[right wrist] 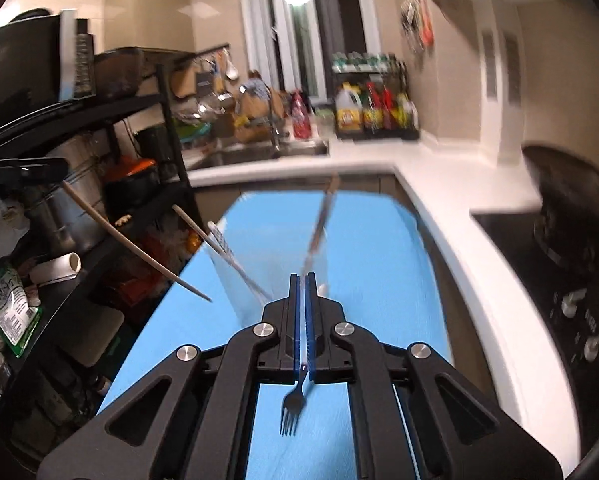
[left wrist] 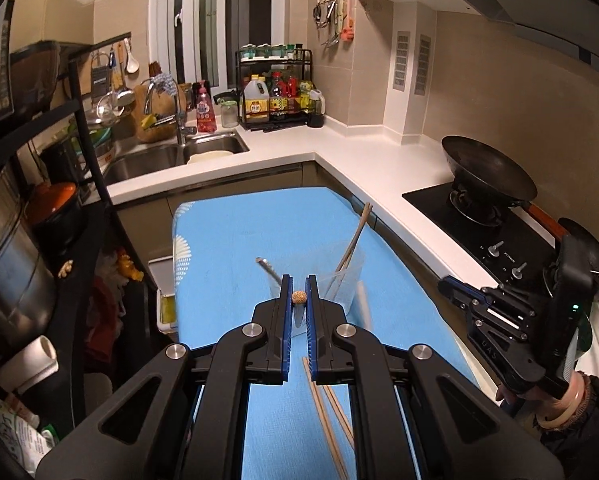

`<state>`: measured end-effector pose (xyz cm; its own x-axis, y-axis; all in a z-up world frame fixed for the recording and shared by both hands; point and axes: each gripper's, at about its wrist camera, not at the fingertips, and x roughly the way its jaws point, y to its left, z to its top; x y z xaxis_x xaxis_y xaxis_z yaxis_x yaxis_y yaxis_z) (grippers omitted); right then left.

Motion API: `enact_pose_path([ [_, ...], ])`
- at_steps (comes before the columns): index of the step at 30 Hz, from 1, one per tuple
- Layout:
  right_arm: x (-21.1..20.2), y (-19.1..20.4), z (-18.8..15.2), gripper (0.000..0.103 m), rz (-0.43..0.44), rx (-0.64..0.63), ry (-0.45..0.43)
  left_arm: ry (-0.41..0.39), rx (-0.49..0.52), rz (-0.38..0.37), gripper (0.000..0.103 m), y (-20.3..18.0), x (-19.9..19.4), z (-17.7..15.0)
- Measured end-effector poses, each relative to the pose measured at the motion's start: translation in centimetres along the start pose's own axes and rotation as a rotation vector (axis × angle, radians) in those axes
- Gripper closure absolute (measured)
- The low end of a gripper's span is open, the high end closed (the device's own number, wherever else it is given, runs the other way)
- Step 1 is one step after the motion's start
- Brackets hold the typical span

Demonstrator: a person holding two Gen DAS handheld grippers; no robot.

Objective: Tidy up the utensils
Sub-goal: 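Tilt the right tool to point the fork into the container while the left tool holds the chopstick above it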

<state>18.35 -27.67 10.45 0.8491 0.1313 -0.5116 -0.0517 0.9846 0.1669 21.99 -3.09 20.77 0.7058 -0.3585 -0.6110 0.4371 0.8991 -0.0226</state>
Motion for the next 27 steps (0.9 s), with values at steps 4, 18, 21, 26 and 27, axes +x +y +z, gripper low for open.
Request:
enact_pose_path([
  [4, 2.4, -2.0, -3.1, 0.088, -0.027, 0.059, 0.088, 0.011, -0.021, -0.016, 0.097, 1.2, 0.7, -1.1],
  [18, 10.9, -5.0, -7.7, 0.069, -0.084, 0.156, 0.307, 0.067, -0.028, -0.020, 0.097, 2.8, 4.3, -3.1],
  [21, 13.4, -4.9, -7.4, 0.069, -0.084, 0.166, 0.342, 0.074, -0.028, -0.021, 0.097, 3.0, 5.1, -3.2],
  [26, 17.3, -4.2, -7.5, 0.069, -0.098, 0.158, 0.401, 0.080, -0.018, -0.027, 0.097, 3.4, 6.1, -3.4],
  [27, 18.0, -4.0, -7.4, 0.069, -0.104, 0.151, 0.406, 0.082, -0.018, -0.030, 0.097, 3.5, 6.3, -3.4],
])
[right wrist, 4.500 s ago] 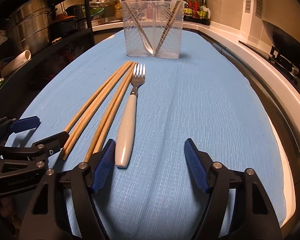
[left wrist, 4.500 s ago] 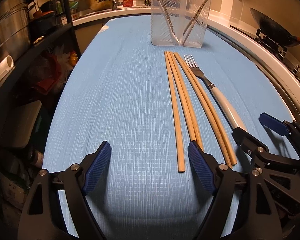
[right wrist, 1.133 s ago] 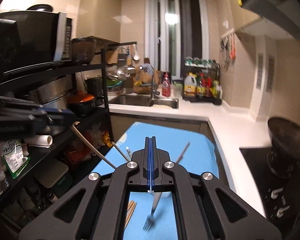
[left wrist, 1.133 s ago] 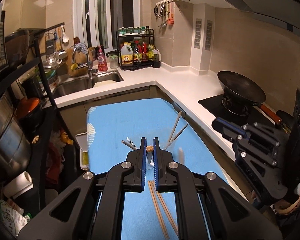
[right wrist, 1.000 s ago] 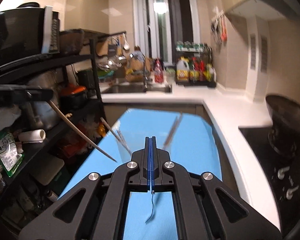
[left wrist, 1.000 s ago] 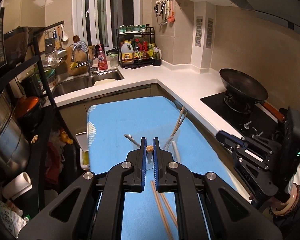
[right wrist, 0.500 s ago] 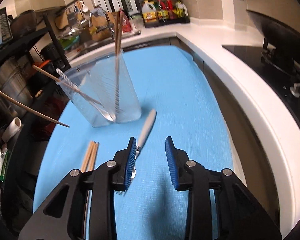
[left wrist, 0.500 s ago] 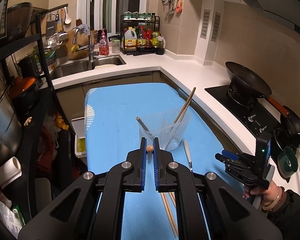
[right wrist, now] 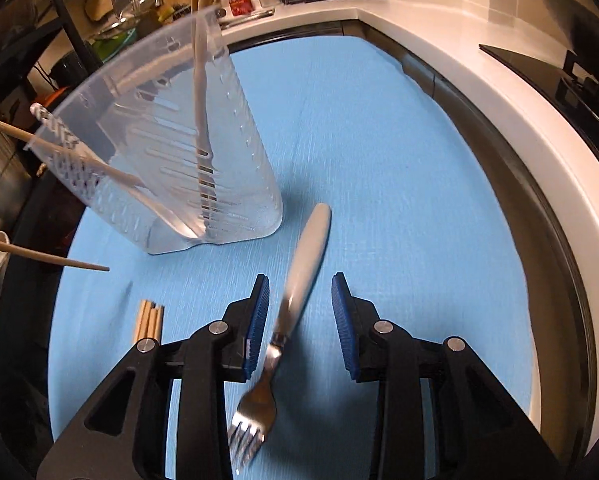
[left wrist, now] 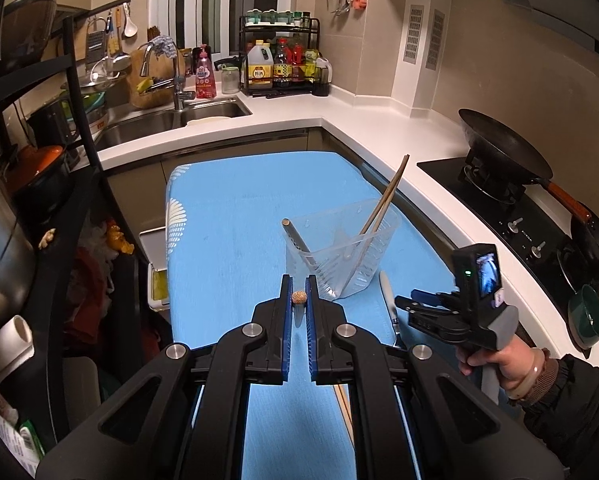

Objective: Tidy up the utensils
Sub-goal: 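Tilt the right tool to point the fork into the container while the left tool holds the chopstick above it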

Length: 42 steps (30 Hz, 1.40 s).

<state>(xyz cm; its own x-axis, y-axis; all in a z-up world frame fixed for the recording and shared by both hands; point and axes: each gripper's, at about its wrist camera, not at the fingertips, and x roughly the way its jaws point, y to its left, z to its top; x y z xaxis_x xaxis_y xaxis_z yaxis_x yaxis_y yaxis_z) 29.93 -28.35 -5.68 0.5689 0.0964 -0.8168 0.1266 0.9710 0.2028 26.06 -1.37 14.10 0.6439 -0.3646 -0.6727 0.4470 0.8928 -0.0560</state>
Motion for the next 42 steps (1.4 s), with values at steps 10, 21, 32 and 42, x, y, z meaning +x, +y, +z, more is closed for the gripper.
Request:
enact_pose_path([
  [10, 3.7, 1.7, 1.5, 0.069, -0.120, -0.048, 0.008, 0.017, -0.017, -0.010, 0.097, 1.0, 1.5, -0.1],
  [21, 1.3, 0.6, 0.2, 0.086, -0.007, 0.006, -0.092, 0.025, -0.023, -0.011, 0.097, 1.3, 1.8, -0.3],
  [32, -7.8, 0.0, -2.4, 0.086, 0.147, 0.029, -0.229, -0.008, -0.005, -0.026, 0.097, -0.2, -0.4, -0.2],
  [42, -14.2, 0.7, -6.5, 0.086, 0.237, -0.050, -0.352, -0.029, 0.034, -0.019, 0.097, -2.7, -3.1, -1.0],
])
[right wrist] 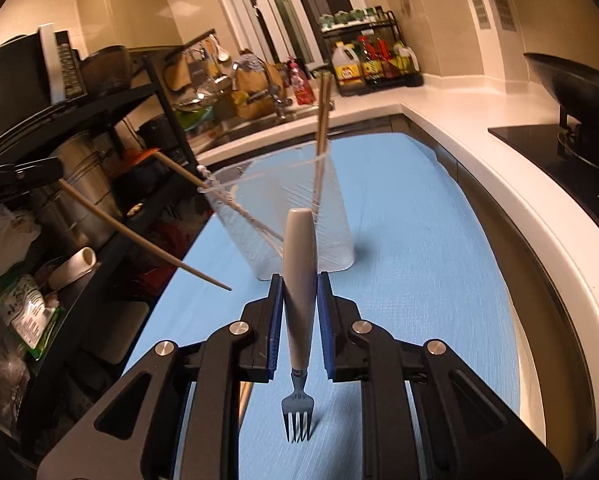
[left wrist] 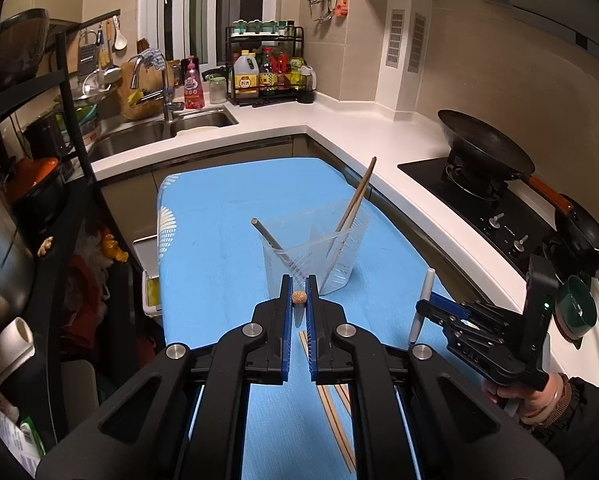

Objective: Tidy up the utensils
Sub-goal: 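Tilt the right tool to point the fork into the container while the left tool holds the chopstick above it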

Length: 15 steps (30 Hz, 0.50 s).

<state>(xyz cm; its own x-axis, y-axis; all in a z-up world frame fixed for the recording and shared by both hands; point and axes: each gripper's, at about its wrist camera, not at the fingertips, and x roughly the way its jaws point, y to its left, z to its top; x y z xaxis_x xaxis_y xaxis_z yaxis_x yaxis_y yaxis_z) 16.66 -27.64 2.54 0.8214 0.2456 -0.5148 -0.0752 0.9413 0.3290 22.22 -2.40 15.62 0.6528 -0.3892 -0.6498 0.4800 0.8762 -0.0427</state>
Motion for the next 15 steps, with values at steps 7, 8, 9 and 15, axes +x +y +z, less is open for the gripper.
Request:
enact_pose_path([
  [7, -3.2, 1.8, 0.6, 0.086, 0.010, -0.060, -0.069, -0.012, 0.022, 0.024, 0.097, -1.4, -1.7, -0.4],
  [8, -3.5, 2.1, 1.1, 0.086, 0.009, -0.065, -0.075, -0.015, 0.024, 0.027, 0.097, -1.6, -2.0, -0.3],
  [9, -3.9, 2.3, 1.5, 0.086, 0.008, -0.071, -0.082, -0.020, 0.024, 0.031, 0.097, -1.6, -2.3, -0.1],
  [15, -5.9, 3.5, 4.6, 0.086, 0.003, -0.123, -0.135, -0.066, 0.019, 0.037, 0.097, -1.9, -4.2, 1.6],
])
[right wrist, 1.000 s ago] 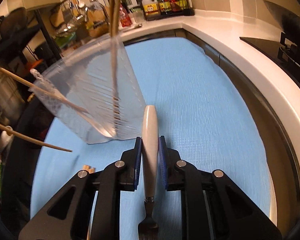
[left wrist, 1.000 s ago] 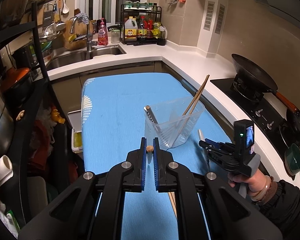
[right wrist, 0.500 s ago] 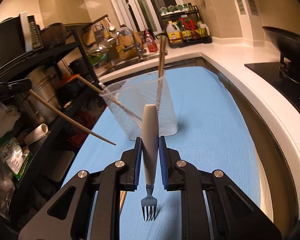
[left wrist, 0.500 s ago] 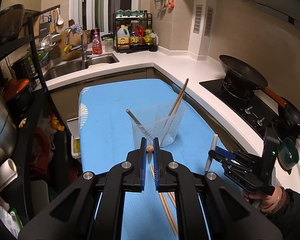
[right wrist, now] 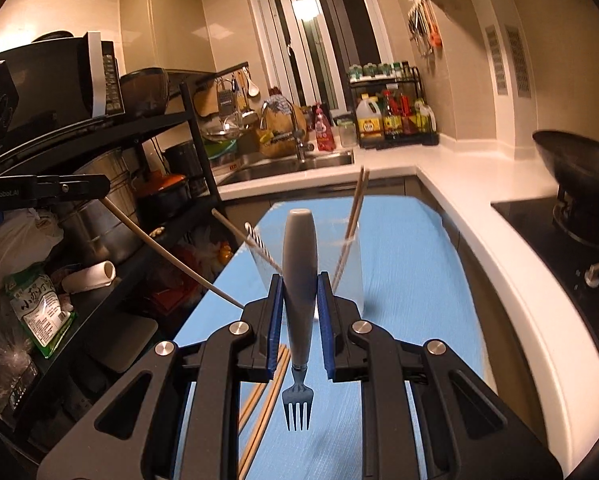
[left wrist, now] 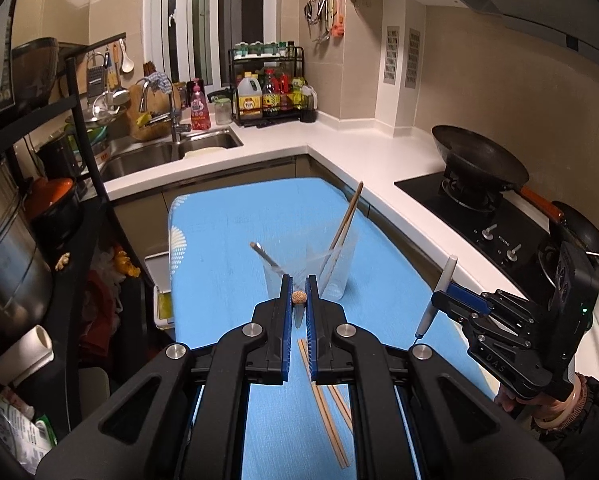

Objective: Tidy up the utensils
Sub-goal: 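Tilt the right tool to point the fork into the container while the left tool holds the chopstick above it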

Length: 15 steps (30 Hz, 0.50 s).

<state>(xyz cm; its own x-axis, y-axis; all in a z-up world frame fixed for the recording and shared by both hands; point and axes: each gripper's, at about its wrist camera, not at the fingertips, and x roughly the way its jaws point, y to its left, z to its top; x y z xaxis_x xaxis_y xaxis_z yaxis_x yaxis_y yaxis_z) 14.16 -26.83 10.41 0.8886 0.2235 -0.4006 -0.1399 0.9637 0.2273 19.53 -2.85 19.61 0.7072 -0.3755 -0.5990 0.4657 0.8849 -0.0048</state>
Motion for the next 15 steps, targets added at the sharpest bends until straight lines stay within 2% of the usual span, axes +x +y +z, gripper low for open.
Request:
enact_pose_path([
  [15, 1.2, 1.5, 9.8, 0.086, -0.043, -0.099, -0.140, -0.093, 0.024, -0.001, 0.097, -0.5, -0.2, 7.1],
])
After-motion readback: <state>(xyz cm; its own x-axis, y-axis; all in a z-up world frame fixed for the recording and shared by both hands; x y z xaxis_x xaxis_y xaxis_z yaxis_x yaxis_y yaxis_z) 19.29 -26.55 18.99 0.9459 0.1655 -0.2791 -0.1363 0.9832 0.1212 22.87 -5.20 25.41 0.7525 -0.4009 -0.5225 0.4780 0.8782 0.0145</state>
